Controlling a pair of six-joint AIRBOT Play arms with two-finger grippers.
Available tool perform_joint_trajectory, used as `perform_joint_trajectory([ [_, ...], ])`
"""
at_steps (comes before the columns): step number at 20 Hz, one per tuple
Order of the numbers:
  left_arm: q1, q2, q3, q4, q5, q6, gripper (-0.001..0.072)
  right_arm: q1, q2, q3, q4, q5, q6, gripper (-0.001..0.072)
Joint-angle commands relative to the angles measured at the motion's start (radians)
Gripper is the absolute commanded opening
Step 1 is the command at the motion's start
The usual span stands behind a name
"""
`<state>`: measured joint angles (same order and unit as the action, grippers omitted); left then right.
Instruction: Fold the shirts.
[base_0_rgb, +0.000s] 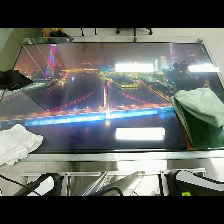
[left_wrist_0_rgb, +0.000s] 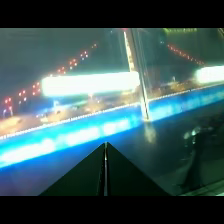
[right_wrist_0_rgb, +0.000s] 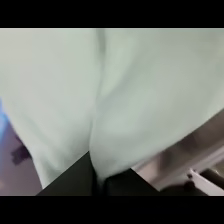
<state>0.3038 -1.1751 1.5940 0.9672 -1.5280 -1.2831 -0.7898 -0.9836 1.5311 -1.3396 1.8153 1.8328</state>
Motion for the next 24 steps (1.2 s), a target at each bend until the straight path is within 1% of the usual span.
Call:
perform_joint_trajectory([
  [1, -0.043, -0.002, 0.000, 0.002, -0.002, 0.000, 0.0013, 0.000, 0.032, -0.227, -0.135, -0.032, -0.007, 0.0018],
  [2, -0.055, -0.002, 0.000, 0.002, -0.002, 0.000, 0.0013, 0.000, 0.028, -0.271, -0.165, -0.040, -0.015, 0.0018],
  [3, -0.069, -0.002, 0.000, 0.002, -0.002, 0.000, 0.0013, 0.000, 0.023, -0.300, -0.200, -0.037, -0.023, 0.0050],
  [4, -0.079, -0.002, 0.000, 0.002, -0.002, 0.000, 0.0013, 0.000, 0.013, -0.313, -0.235, -0.022, -0.031, 0.0301],
  [5, -0.089, -0.002, 0.000, 0.002, 0.000, 0.000, 0.0013, 0.000, 0.005, -0.312, -0.259, 0.002, -0.032, 0.0644],
  [6, -0.093, -0.002, 0.000, 0.002, 0.004, 0.000, 0.0013, 0.000, 0.003, -0.308, -0.261, 0.024, -0.051, 0.0699],
  [8, -0.093, -0.002, 0.000, 0.000, 0.012, 0.000, 0.0013, 0.001, 0.002, -0.259, -0.209, 0.027, -0.048, 0.0699],
  [10, -0.090, -0.002, 0.000, 0.002, 0.013, 0.000, 0.0013, 0.002, -0.010, -0.128, -0.144, 0.026, -0.048, 0.0697],
  [11, -0.090, -0.002, 0.000, 0.002, 0.013, 0.000, 0.0013, 0.003, -0.018, -0.054, -0.108, 0.024, -0.038, 0.0630],
  [12, -0.091, -0.002, 0.000, 0.000, 0.013, -0.001, 0.0013, 0.005, -0.020, 0.017, -0.039, 0.005, -0.029, 0.0392],
  [13, -0.091, -0.001, 0.000, -0.001, 0.013, -0.002, 0.0013, 0.011, -0.018, 0.069, 0.058, -0.034, -0.029, 0.0210],
  [15, -0.093, -0.001, 0.000, -0.003, 0.014, -0.016, 0.0013, 0.047, 0.003, 0.098, 0.262, -0.131, -0.035, 0.0014],
  [16, -0.095, -0.001, -0.001, -0.009, 0.014, -0.021, 0.0012, 0.093, 0.017, 0.097, 0.323, -0.185, -0.066, 0.0018],
  [17, -0.105, 0.010, -0.024, -0.046, 0.011, -0.023, 0.0012, 0.158, 0.032, 0.084, 0.334, -0.223, -0.095, 0.0017],
  [19, -0.120, 0.092, -0.171, -0.115, 0.030, 0.003, 0.0011, 0.334, 0.090, -0.017, 0.287, -0.274, -0.137, 0.0017],
  [21, -0.153, 0.241, -0.402, -0.126, 0.120, 0.011, 0.0011, 0.527, 0.192, -0.232, 0.227, -0.365, -0.140, 0.0017],
  [24, -0.227, 0.520, -0.801, -0.126, 0.211, 0.007, 0.0011, 0.807, 0.377, -0.641, 0.243, -0.491, -0.129, 0.0018],
])
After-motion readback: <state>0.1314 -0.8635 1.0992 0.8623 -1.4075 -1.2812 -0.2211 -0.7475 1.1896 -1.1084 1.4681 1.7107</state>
